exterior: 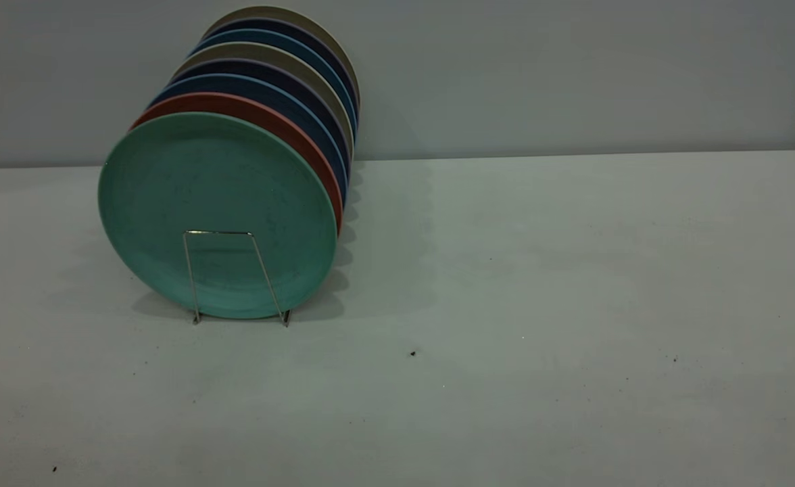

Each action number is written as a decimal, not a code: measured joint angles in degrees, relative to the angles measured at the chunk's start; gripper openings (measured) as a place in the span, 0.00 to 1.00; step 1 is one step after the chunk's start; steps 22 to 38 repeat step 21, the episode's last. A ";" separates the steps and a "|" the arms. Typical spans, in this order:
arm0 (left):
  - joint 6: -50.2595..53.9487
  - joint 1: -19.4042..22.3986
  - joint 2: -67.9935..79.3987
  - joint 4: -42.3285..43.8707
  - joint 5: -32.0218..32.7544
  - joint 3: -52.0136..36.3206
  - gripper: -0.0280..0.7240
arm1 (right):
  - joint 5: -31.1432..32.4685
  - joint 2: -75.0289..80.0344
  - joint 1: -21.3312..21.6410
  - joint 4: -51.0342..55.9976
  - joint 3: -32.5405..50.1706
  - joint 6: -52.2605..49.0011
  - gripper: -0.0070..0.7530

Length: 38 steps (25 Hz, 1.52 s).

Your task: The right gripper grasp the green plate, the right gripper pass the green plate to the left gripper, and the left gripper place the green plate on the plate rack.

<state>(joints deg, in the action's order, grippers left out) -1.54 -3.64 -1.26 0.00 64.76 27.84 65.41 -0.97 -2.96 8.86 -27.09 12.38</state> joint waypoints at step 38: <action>0.00 0.00 0.00 0.00 0.00 0.00 0.73 | 0.00 0.00 0.00 -5.52 0.00 -6.25 0.73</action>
